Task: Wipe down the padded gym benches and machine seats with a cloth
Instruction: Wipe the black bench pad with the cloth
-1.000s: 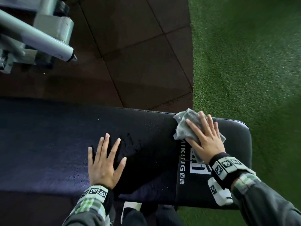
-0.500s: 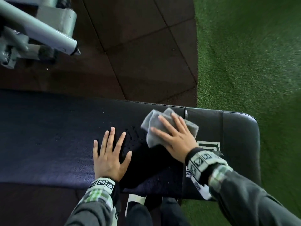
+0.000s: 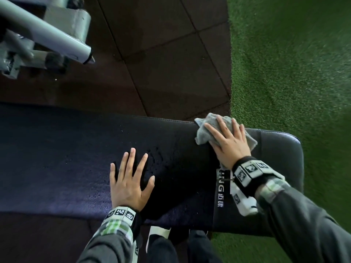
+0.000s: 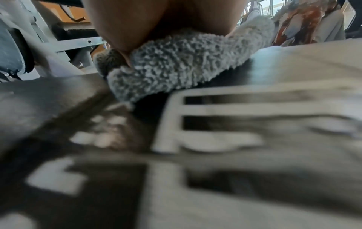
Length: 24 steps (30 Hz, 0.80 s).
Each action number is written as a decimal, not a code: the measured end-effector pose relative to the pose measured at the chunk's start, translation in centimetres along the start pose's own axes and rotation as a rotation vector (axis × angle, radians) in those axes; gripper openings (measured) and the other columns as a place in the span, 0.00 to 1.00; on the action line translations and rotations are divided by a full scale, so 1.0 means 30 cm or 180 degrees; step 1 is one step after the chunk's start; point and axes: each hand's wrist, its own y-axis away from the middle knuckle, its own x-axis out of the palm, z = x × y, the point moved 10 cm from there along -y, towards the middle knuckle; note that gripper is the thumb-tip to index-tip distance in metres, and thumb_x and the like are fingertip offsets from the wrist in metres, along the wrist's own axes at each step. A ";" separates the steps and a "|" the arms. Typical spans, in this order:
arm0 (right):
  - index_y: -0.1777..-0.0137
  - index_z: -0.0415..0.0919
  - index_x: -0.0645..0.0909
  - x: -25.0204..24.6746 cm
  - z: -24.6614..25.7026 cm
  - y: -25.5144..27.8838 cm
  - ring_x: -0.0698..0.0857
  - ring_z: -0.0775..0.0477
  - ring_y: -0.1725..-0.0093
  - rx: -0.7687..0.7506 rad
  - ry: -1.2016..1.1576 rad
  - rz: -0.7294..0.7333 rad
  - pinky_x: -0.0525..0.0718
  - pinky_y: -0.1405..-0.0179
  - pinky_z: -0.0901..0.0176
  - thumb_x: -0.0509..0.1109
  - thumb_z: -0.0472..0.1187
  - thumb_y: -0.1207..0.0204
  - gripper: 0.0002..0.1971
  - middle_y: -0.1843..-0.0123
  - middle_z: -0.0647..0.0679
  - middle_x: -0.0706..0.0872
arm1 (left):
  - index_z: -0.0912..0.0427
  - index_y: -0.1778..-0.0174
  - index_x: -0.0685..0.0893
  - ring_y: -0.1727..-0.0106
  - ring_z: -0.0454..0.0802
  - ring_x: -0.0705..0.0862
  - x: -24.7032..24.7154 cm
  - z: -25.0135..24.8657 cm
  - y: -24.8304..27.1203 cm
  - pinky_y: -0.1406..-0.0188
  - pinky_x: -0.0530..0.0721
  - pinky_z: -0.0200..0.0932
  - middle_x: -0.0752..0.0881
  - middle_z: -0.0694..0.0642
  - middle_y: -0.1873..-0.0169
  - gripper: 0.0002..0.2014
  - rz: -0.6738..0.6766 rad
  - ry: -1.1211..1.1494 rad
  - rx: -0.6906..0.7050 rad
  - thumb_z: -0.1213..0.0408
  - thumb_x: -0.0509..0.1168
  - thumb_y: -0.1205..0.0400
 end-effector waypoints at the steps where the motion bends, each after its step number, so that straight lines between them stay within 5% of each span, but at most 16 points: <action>1: 0.24 0.66 0.60 -0.001 0.044 -0.014 0.62 0.22 0.25 -0.0071 0.0022 -0.0036 0.55 0.26 0.28 0.51 0.57 0.23 0.25 0.20 0.50 0.65 | 0.46 0.17 0.66 0.13 0.51 0.54 0.002 0.001 0.000 0.16 0.50 0.65 0.58 0.53 0.14 0.33 0.0010 -0.0007 -0.0009 0.40 0.53 0.19; 6: 0.25 0.65 0.63 0.053 0.244 0.090 0.57 0.24 0.23 -0.1129 0.0214 -0.0105 0.51 0.23 0.31 0.58 0.53 0.24 0.26 0.19 0.52 0.64 | 0.47 0.18 0.68 0.14 0.51 0.56 -0.005 0.000 0.001 0.16 0.51 0.65 0.59 0.54 0.14 0.33 -0.0054 -0.0028 0.0007 0.40 0.53 0.19; 10: 0.23 0.66 0.62 0.101 0.198 0.253 0.55 0.31 0.20 -0.1761 0.0432 0.0120 0.56 0.23 0.34 0.59 0.52 0.26 0.29 0.18 0.54 0.60 | 0.49 0.18 0.69 0.14 0.54 0.59 -0.017 -0.007 0.002 0.17 0.54 0.67 0.61 0.56 0.15 0.32 -0.0158 -0.0004 0.0078 0.42 0.55 0.19; 13: 0.22 0.66 0.56 0.073 0.074 0.275 0.55 0.33 0.20 -0.1562 0.0420 0.0096 0.56 0.24 0.35 0.58 0.51 0.29 0.34 0.18 0.55 0.58 | 0.49 0.18 0.69 0.14 0.54 0.59 -0.018 -0.010 0.001 0.17 0.54 0.67 0.61 0.56 0.15 0.32 -0.0150 -0.0005 0.0089 0.42 0.55 0.19; 20: 0.23 0.69 0.56 0.005 -0.026 0.036 0.50 0.30 0.19 -0.0120 0.0125 0.0081 0.48 0.23 0.31 0.46 0.58 0.24 0.27 0.17 0.56 0.54 | 0.47 0.17 0.68 0.14 0.52 0.56 -0.008 -0.003 0.000 0.17 0.52 0.66 0.60 0.55 0.14 0.32 -0.0065 -0.0017 0.0040 0.41 0.54 0.19; 24: 0.25 0.64 0.65 0.010 0.126 -0.007 0.63 0.24 0.25 -0.0385 0.0193 0.0006 0.57 0.27 0.25 0.52 0.56 0.24 0.25 0.21 0.52 0.67 | 0.47 0.17 0.67 0.14 0.51 0.55 -0.003 0.001 -0.001 0.16 0.50 0.65 0.59 0.54 0.14 0.33 -0.0007 -0.0037 -0.0002 0.40 0.53 0.19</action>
